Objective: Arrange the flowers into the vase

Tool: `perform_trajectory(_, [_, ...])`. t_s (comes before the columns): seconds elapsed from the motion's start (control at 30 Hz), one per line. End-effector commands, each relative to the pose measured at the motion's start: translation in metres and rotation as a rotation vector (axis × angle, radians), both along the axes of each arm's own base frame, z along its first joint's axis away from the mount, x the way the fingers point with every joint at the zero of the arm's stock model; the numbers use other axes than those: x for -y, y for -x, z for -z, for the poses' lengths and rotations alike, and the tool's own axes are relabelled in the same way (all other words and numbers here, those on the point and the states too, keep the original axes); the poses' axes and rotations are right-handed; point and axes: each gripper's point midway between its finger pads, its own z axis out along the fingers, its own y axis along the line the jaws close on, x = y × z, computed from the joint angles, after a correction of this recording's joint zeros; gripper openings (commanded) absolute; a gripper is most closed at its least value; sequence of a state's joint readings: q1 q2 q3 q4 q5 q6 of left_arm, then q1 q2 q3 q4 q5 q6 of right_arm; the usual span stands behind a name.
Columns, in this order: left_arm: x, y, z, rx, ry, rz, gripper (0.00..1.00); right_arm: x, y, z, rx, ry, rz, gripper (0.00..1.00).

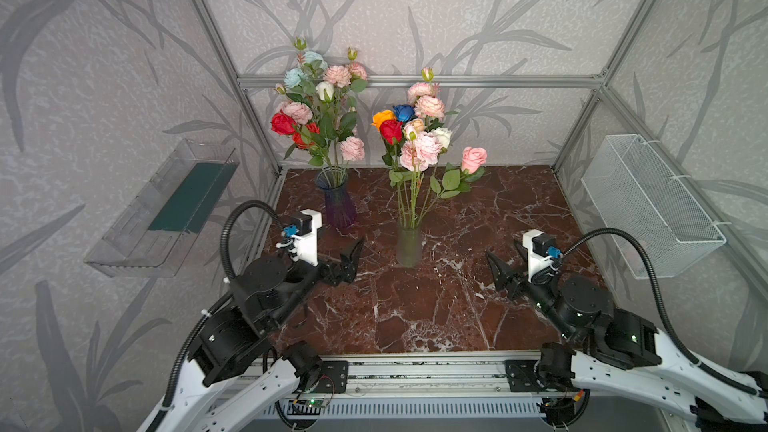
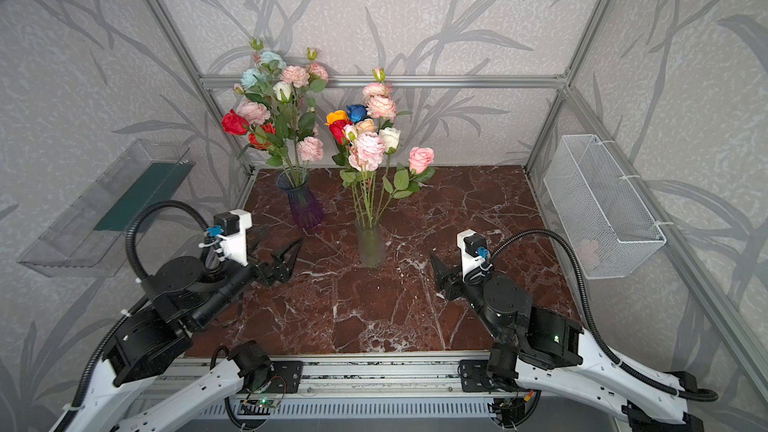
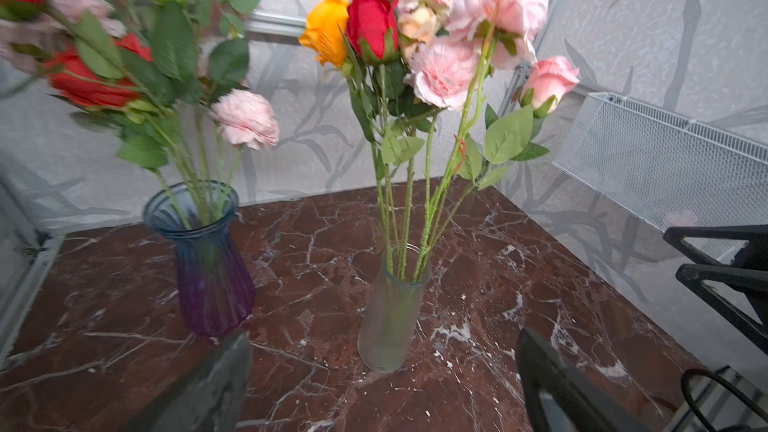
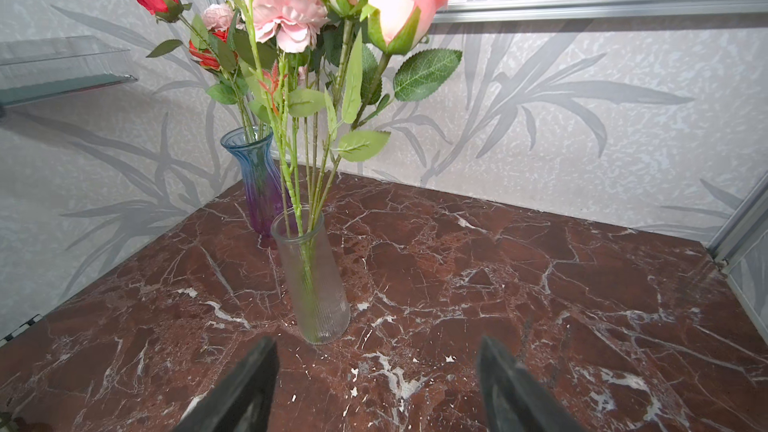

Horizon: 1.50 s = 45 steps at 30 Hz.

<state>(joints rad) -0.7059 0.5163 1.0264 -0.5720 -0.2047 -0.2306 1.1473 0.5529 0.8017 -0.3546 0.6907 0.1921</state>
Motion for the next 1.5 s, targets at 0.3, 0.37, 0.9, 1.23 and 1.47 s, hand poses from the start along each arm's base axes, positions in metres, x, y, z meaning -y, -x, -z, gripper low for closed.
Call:
perform_trajectory(0.3, [-0.059,-0.024,0.105,-0.159,-0.236,-0.392,0.99,0.016,-0.028,0.004,0.116,0.071,0.258,0.99])
perform_trajectory(0.37, [-0.054,-0.032,0.127,-0.128,-0.232,-0.398,0.99,0.018,-0.029,0.002,0.159,0.086,0.276,0.99])
perform_trajectory(0.9, [-0.053,-0.074,0.157,0.103,-0.296,-0.572,0.99,0.027,-0.061,0.058,0.169,0.174,0.262,0.99])
perform_trajectory(1.23, [-0.096,-0.092,0.189,0.094,-0.461,-0.741,0.99,0.023,-0.069,0.069,0.174,0.274,0.236,0.99])
perform_trajectory(1.47, [-0.139,-0.112,0.239,-0.044,-0.314,-0.778,0.99,0.034,-0.069,0.070,0.172,0.281,0.262,0.99])
